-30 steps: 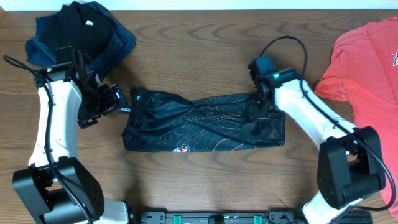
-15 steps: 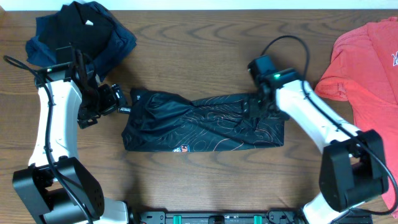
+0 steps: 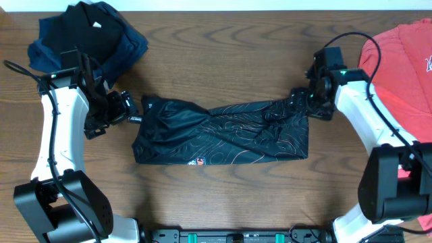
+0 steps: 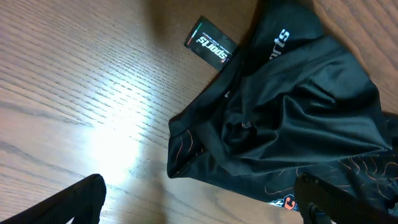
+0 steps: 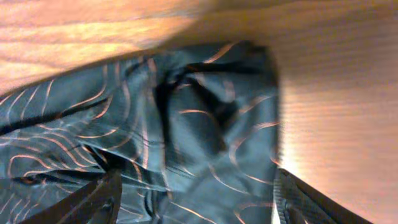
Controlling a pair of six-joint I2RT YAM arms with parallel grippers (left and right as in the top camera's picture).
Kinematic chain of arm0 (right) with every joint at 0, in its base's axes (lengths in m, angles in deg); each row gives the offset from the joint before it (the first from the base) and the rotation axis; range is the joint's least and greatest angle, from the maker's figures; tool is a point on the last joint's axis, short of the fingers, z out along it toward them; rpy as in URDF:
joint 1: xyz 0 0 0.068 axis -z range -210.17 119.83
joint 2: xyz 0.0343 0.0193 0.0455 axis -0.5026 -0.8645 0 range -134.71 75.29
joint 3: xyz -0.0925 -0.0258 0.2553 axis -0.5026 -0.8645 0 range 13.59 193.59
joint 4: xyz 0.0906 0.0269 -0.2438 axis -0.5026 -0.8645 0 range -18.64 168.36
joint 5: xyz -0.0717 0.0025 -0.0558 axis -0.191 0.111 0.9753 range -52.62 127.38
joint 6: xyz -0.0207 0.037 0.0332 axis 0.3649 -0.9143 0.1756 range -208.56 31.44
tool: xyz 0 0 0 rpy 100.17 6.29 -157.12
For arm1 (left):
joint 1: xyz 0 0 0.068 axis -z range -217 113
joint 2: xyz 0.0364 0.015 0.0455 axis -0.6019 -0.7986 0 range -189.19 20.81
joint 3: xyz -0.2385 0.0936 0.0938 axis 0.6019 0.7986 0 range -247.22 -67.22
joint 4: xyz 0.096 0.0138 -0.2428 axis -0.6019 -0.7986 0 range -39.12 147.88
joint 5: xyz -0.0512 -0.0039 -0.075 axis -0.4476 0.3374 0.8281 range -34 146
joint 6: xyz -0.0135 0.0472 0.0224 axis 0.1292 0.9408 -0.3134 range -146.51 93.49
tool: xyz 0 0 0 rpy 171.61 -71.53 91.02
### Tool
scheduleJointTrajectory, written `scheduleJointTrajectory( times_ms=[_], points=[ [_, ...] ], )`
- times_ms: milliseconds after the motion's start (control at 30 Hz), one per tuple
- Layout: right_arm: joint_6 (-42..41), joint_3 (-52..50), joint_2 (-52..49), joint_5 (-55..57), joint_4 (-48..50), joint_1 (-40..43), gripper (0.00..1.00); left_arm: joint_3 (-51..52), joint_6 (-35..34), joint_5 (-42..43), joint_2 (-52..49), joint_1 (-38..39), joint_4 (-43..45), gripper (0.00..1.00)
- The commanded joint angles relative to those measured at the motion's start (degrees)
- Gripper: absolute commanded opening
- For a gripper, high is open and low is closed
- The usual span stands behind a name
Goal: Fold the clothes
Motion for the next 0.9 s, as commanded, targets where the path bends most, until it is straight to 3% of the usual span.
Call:
scheduleJointTrajectory(
  times_ms=[0,133,400,500,567,633,700,733,867],
  points=[
    [2.0,-3.0,-3.4,-7.5,3.1,-1.2,0.75,0.5,-0.7,-0.5,0.0,-0.3,-0.2,0.98],
    [1.5,-4.3,-5.1,-10.9,6.8,-2.1,0.71,0.5,-0.7,-0.5,0.0,-0.3,-0.2,0.98],
    [-2.8,-4.2,-5.4,-11.0,10.8,-3.1,0.2,0.5,-0.7,-0.5,0.0,-0.3,-0.2,0.98],
    [-3.4,-4.1,-5.3,-13.2,12.6,-3.3,0.14,0.5,-0.7,-0.5,0.0,-0.3,-0.2,0.98],
    [-3.8,-4.1,-5.3,-15.8,14.1,-3.5,0.18,0.5,-0.7,-0.5,0.0,-0.3,-0.2,0.98],
    [-4.0,-4.1,-5.3,-17.1,15.1,-4.0,0.3,0.5,-0.7,-0.5,0.0,-0.3,-0.2,0.98],
    [-4.0,-4.1,-5.3,-17.0,15.3,-4.9,0.55,0.5,-0.7,-0.5,0.0,-0.3,-0.2,0.98],
    [-3.8,-4.1,-5.4,-17.0,15.3,-5.5,0.61,0.5,-0.7,-0.5,0.0,-0.3,-0.1,0.98],
    [-1.5,-4.1,-5.3,-17.0,15.5,-8.0,0.77,0.5,-0.7,-0.5,0.0,-0.3,0.0,0.98]
  ],
)
